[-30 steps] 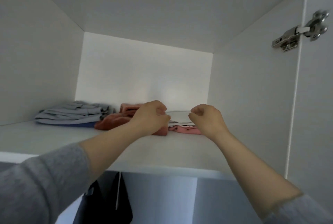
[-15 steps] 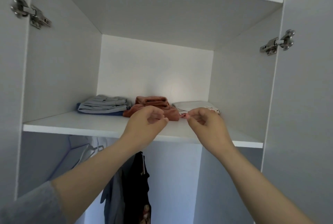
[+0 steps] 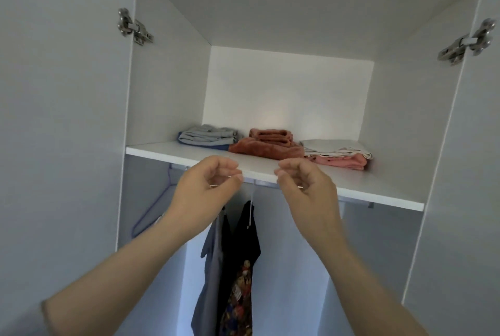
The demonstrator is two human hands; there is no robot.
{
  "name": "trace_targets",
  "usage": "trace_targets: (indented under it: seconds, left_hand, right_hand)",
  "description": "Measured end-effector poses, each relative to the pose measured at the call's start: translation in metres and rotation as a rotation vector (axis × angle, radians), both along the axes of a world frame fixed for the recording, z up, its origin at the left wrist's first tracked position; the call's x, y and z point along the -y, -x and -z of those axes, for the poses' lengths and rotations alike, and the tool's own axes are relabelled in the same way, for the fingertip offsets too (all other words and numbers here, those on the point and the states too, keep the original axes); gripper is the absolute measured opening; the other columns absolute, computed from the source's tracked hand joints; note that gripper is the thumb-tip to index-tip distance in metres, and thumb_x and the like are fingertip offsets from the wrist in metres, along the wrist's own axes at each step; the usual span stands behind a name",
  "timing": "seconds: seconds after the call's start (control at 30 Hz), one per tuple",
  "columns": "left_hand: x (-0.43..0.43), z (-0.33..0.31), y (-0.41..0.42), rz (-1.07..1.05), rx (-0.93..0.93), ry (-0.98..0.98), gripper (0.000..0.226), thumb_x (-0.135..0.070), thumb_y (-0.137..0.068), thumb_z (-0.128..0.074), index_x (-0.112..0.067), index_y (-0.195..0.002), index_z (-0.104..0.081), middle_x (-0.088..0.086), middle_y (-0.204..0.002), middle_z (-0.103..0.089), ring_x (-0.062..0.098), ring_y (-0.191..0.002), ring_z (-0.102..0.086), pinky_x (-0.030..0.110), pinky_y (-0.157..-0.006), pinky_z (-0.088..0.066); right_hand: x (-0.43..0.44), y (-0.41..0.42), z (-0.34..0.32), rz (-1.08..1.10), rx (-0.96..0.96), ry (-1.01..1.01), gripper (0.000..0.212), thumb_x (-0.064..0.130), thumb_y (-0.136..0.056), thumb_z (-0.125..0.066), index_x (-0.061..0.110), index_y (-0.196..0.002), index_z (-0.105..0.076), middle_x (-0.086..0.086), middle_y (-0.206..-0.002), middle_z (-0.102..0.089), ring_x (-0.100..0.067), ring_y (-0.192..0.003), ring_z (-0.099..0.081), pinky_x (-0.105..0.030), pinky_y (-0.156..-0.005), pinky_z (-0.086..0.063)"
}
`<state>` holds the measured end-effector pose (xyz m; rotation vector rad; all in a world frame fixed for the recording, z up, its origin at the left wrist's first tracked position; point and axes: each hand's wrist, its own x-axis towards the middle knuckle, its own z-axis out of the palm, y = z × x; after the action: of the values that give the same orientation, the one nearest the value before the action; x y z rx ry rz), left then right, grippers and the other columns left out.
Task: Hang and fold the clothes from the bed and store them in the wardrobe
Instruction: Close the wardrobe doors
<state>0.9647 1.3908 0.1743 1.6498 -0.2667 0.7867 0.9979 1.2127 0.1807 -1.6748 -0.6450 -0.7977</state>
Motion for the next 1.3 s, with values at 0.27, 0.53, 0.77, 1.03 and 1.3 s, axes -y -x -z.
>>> trace_targets:
  seconds: [0.27,0.53,0.77,1.03,1.3]
  left_hand:
    - [-0.039,0.023,0.07,-0.184,-0.018,0.038,0.013,-0.008,-0.086,-0.069,-0.018,-0.093,-0.068,-0.005,-0.091,-0.073,0.01,-0.084,-0.067,0.012,-0.074,-0.05]
    - [-0.094,0.041,0.142,-0.413,-0.03,0.001,0.015,-0.006,-0.087,-0.066,-0.019,-0.094,-0.066,-0.004,-0.093,-0.074,0.008,-0.082,-0.067,0.01,-0.072,-0.049]
    - [-0.144,0.047,0.191,-0.606,-0.021,-0.011,0.016,-0.009,-0.087,-0.066,-0.022,-0.096,-0.067,-0.008,-0.091,-0.074,-0.002,-0.075,-0.065,0.005,-0.062,-0.045]
    - [-0.208,0.053,0.223,-0.818,-0.03,-0.019,0.018,-0.018,-0.087,-0.066,-0.031,-0.099,-0.064,-0.014,-0.097,-0.07,0.002,-0.086,-0.066,0.017,-0.073,-0.051]
    - [-0.263,0.055,0.209,-0.897,-0.176,-0.068,0.071,-0.032,-0.086,-0.068,-0.026,-0.146,-0.03,-0.008,-0.148,-0.035,0.012,-0.127,-0.043,0.026,-0.093,-0.036]
  right_hand:
    - [-0.049,0.032,0.02,-0.239,-0.052,0.001,0.009,0.022,-0.093,-0.063,0.03,-0.096,-0.068,0.019,-0.089,-0.069,0.001,-0.083,-0.064,-0.006,-0.068,-0.045]
    - [-0.116,0.071,0.025,-0.428,-0.054,0.03,0.009,0.021,-0.092,-0.065,0.028,-0.094,-0.069,0.018,-0.084,-0.069,0.001,-0.076,-0.061,-0.005,-0.067,-0.042]
    - [-0.167,0.1,0.031,-0.534,-0.076,0.053,0.011,0.019,-0.091,-0.065,0.029,-0.093,-0.068,0.016,-0.084,-0.069,0.0,-0.076,-0.062,-0.005,-0.067,-0.044]
    - [-0.221,0.116,0.034,-0.618,-0.084,0.094,0.014,0.014,-0.091,-0.064,0.026,-0.096,-0.069,0.017,-0.085,-0.069,-0.001,-0.077,-0.063,-0.014,-0.066,-0.05]
    - [-0.259,0.111,0.039,-0.606,-0.103,0.096,0.012,0.015,-0.091,-0.065,0.026,-0.095,-0.069,0.017,-0.085,-0.07,0.003,-0.076,-0.062,-0.004,-0.067,-0.043]
